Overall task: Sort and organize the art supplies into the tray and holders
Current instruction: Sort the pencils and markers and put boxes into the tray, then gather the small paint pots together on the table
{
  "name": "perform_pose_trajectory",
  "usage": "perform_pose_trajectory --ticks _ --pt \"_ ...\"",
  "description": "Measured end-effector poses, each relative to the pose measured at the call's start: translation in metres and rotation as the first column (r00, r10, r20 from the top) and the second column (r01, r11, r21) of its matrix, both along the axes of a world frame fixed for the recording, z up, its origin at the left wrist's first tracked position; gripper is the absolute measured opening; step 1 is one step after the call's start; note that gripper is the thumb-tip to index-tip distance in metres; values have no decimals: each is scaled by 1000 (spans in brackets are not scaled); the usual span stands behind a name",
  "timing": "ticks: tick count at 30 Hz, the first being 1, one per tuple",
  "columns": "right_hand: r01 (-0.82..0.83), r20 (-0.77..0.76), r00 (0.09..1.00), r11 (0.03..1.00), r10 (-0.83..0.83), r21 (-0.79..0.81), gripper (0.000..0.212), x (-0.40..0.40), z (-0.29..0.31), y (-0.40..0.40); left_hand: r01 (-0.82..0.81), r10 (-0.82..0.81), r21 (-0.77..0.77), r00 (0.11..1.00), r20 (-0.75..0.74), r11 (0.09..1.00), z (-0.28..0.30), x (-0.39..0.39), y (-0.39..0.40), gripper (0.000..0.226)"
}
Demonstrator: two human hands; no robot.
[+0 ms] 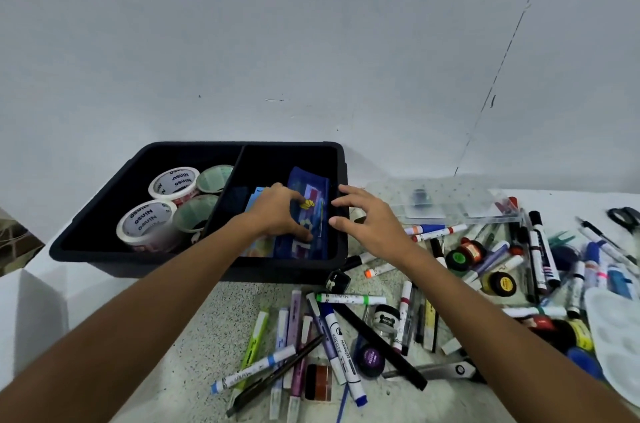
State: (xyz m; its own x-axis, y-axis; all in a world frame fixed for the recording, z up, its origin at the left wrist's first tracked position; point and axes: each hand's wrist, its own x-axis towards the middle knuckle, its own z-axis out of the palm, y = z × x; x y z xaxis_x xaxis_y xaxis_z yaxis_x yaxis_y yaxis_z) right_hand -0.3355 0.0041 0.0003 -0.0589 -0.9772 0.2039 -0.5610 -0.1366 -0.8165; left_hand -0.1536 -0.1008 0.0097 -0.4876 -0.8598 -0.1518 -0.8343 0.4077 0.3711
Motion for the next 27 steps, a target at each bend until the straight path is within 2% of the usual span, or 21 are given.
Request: perform_pose_trajectory --ticks 3,5,7,11,14,18,20,24,27 --pt "-15 -9 1000 1000 15 11 32 0 0 3 28 -10 -98 985 175 995 3 -1 3 86" --pt "-42 -43 998 999 42 18 37 -1 -1 7 45 -18 -125 978 206 991 6 -3 4 79" --pt "-80 -88 993 996 82 28 40 -5 0 12 46 -22 -160 989 147 986 9 -6 4 67" --pt "-94 -125 987 995 98 33 37 -31 6 23 34 -72 -274 989 -129 961 19 -24 8 51" --pt "-20 -148 989 999 24 25 34 -75 17 31 143 -206 -323 964 -170 935 32 -56 16 53" --pt "136 -263 956 991 -130 4 36 -152 23 29 322 -351 -229 931 -99 919 35 -110 24 60" --pt "177 -357 923 982 -146 57 47 -188 21 23 370 -378 -133 925 -38 919 30 -139 21 69" --pt "201 -503 863 940 -38 274 83 -231 12 8 379 -374 -15 918 134 925 11 -180 6 94" --pt "142 -464 884 915 55 378 93 -246 2 -2 341 -341 30 924 174 940 -4 -192 -1 98"
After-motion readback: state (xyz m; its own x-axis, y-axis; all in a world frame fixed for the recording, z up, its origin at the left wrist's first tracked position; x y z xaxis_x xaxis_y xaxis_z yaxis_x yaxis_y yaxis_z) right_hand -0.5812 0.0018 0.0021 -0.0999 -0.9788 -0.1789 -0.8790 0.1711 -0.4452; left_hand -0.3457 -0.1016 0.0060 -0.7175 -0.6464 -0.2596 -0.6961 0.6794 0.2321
